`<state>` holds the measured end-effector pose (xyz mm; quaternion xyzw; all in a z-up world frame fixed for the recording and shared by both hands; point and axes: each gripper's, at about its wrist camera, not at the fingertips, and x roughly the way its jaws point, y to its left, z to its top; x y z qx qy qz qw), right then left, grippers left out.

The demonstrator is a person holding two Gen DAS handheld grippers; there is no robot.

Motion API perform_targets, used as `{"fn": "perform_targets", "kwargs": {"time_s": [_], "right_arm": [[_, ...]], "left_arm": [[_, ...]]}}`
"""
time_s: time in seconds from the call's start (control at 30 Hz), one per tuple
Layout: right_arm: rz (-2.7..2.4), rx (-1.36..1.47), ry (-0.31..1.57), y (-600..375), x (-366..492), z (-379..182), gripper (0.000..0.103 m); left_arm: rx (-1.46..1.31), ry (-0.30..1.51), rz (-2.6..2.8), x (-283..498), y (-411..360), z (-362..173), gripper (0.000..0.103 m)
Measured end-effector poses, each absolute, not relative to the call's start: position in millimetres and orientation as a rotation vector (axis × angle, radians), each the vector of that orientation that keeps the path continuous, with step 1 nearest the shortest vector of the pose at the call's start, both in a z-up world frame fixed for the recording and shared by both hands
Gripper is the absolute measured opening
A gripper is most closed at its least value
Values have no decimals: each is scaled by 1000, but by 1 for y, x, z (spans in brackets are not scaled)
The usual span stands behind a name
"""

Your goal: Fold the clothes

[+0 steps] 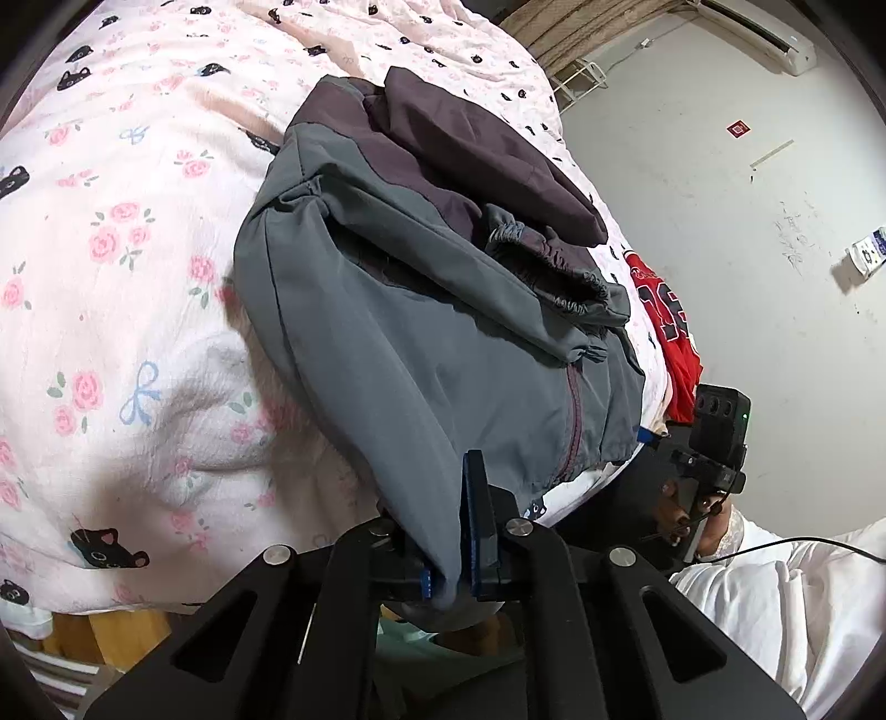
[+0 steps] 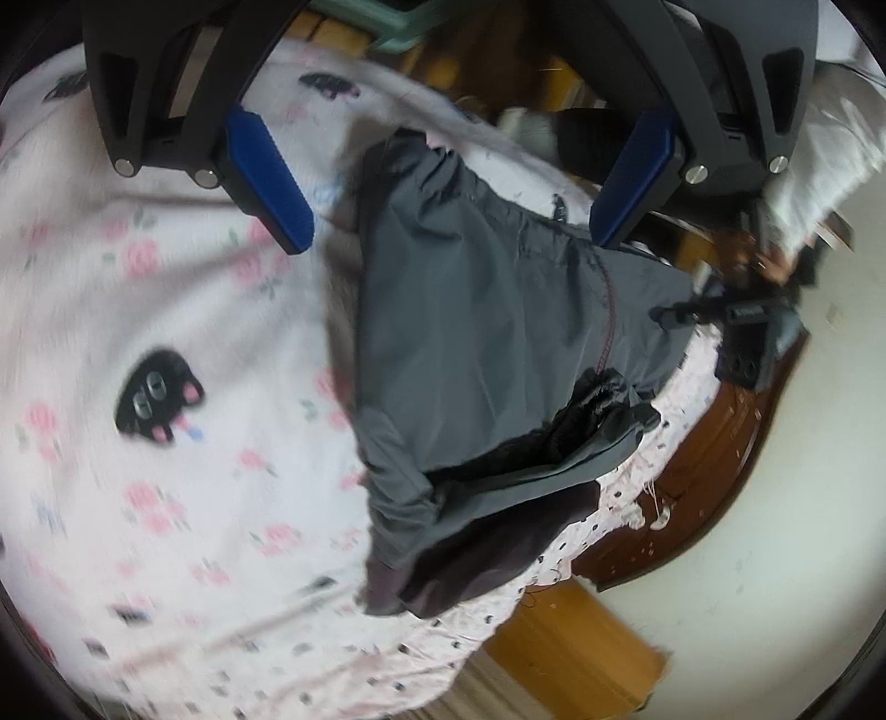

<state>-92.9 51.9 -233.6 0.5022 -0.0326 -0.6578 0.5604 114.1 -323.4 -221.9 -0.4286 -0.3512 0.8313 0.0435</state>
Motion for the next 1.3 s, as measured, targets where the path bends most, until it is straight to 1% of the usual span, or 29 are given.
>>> {"fn": "perform_targets", "kwargs": {"time_s": [0.03,0.1,0.13,0.17,0.2,0.23,0.27,0.3,0.33,0.37,0.4,0.43,0.53,0.67,0.87,1.03,1.13,1.3], "right_arm": [[-1518,1216,-114,53,-97,-237,98],[-1475,1261,-140,53,-101,-243,82],[-1453,1278,-152,52,-103,-246,77],[-1432,1295,-165,52,-105,-250,68],[-1424,1304,-174,51,-106,-252,64],[-1417,1313,-182,50,-107,-254,63],[-1409,1316,-193,50,-109,-255,59],[-1401,1318,-197,50,-109,-256,49],[-1391,1319,-195,48,-109,-256,43],[-1381,1319,-193,47,-108,-257,32],[-1372,1319,-191,46,-107,-257,27],[-1371,1317,-187,45,-106,-257,26],[-1373,1324,-170,43,-104,-259,14],[-1357,1339,-173,44,-104,-254,12],[-1283,1363,-166,52,-112,-236,12],[-1223,1379,-175,59,-120,-222,12],[-1160,1386,-264,56,-134,-212,11],[-1086,1365,-371,41,-159,-186,11]], "left_arm": [[-1305,-1071,2544,113,-322,-221,7],[-1293,-1071,2547,121,-329,-220,7],[-1287,-1071,2550,123,-331,-219,7],[-1280,-1072,2552,126,-333,-218,7],[-1275,-1072,2555,130,-337,-217,7],[-1271,-1072,2558,135,-344,-217,7],[-1268,-1072,2560,140,-349,-216,7],[-1268,-1072,2562,142,-349,-216,7],[-1267,-1073,2564,142,-349,-216,7],[-1264,-1073,2564,143,-349,-216,7],[-1260,-1076,2564,144,-348,-215,7],[-1256,-1085,2561,144,-347,-216,7],[-1245,-1110,2553,143,-344,-216,7],[-1244,-1103,2573,145,-341,-210,7],[-1146,-1081,2588,155,-325,-190,7],[-1146,-1054,2616,154,-310,-177,7],[-1102,-1116,2625,151,-317,-171,7],[-999,-1293,2646,149,-348,-161,7]]}}
